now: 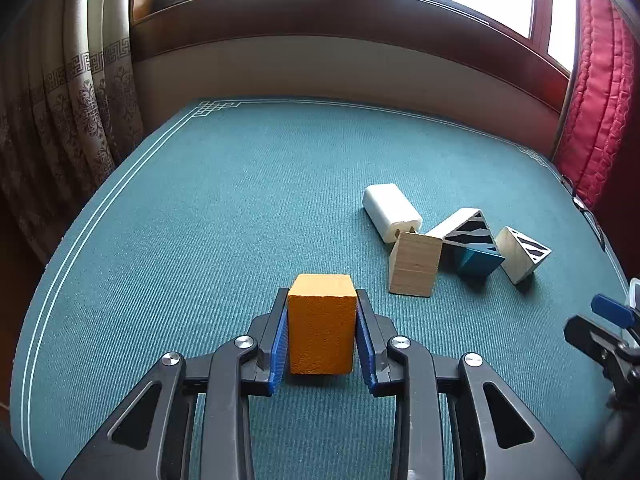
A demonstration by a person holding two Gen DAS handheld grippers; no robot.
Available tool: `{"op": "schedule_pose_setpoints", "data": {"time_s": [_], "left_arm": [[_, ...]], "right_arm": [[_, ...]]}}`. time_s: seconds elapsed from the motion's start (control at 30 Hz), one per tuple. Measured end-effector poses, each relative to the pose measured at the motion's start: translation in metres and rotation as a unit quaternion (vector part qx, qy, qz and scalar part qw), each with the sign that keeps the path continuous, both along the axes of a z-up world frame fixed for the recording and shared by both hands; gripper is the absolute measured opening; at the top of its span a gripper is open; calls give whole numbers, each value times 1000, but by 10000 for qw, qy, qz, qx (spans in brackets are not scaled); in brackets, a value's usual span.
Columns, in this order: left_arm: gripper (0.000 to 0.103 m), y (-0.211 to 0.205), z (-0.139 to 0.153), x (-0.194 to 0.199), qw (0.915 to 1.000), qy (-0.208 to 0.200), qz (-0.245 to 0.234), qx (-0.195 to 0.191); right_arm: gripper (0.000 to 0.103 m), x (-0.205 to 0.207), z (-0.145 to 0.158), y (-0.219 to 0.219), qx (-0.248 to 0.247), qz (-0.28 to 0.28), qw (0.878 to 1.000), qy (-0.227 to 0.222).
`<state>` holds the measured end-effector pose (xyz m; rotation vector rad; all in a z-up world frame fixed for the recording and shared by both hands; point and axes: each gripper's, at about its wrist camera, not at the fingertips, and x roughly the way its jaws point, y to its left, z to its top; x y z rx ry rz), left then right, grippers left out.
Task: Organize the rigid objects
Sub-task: 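Close the left gripper on the orange block and lift it, then grasp the white black-striped triangular block with the right gripper while the left holds the orange block, then carry the striped triangle and orange block toward the clear bowl with both grippers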
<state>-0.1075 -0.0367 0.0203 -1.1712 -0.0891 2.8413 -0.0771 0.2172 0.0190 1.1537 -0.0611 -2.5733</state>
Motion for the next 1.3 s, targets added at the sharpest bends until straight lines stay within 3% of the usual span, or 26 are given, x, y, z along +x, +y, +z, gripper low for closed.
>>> {"op": "schedule_pose_setpoints", "data": {"time_s": [0.23,0.43,0.73,0.8,1.3], "left_arm": [[31,-5,6,7,9998,83,17,172],[31,-9,6,6,9997,73,27,225],[31,-8,6,8,9997,70,-7,240],[31,-6,5,8,9997,65,-25,231],[31,16,6,18,9992,148,-350,157]], "right_arm": [[100,-29,1,-14,112,-22,9999,124],[88,-49,-1,-29,238,66,9997,74],[58,-61,-7,-35,376,34,9993,-14],[48,-60,-7,-35,367,83,9993,-9],[46,-25,-9,-28,238,211,9995,-60]]}}
